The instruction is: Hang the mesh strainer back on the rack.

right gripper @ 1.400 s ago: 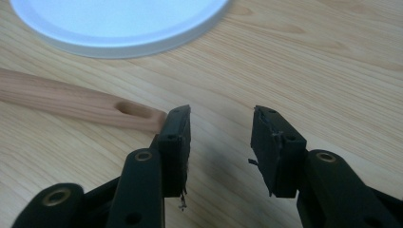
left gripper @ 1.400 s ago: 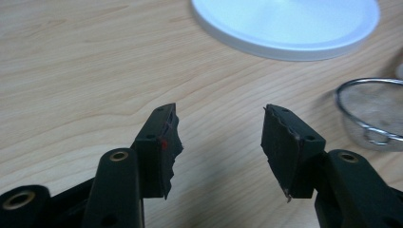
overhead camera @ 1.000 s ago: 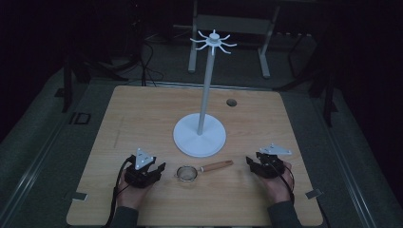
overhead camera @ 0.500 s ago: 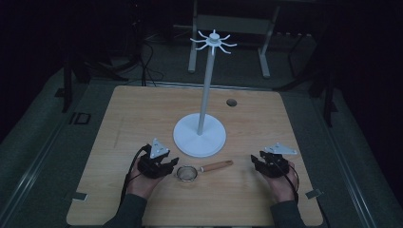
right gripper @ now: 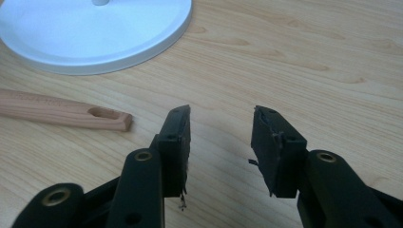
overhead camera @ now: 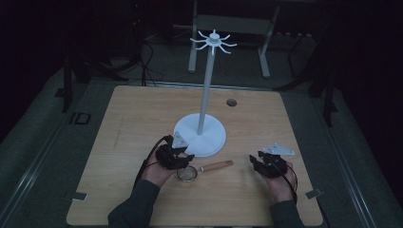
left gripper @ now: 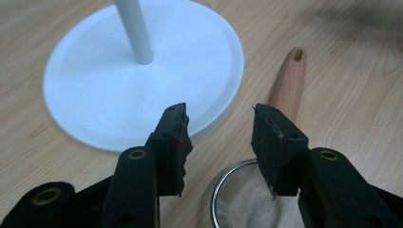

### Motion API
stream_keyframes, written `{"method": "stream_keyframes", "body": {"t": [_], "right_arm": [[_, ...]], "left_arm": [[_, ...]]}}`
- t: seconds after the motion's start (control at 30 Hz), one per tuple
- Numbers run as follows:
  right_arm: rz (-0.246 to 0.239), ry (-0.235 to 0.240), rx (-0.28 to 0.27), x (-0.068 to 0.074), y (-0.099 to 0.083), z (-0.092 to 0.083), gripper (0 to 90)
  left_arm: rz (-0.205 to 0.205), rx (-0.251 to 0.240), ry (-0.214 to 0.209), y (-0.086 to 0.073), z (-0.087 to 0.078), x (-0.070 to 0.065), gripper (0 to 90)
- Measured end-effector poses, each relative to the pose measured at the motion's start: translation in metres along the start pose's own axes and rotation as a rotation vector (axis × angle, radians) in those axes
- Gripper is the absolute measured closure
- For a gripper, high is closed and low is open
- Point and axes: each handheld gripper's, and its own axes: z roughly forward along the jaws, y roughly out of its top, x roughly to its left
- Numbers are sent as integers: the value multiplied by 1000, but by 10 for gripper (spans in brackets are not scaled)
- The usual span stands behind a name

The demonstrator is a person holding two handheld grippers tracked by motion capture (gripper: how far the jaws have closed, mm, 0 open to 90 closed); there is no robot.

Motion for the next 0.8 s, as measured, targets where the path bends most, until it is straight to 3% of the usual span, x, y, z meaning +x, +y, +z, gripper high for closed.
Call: {"method": "stream_keyframes", "body": {"t": [0.4,0.63,0.8], "right_arm": [[0,-5,1,-1,-1,-1,542],[-4,-7,-5,-1,-1,-2,535],[0,-12,-1,-3,-1,-2,532]], "left_arm": [[91,98,-77,19,29,-17,586],[149,184,-117,28,49,-25,588],[172,257,-123,32,60,-30,588]]}}
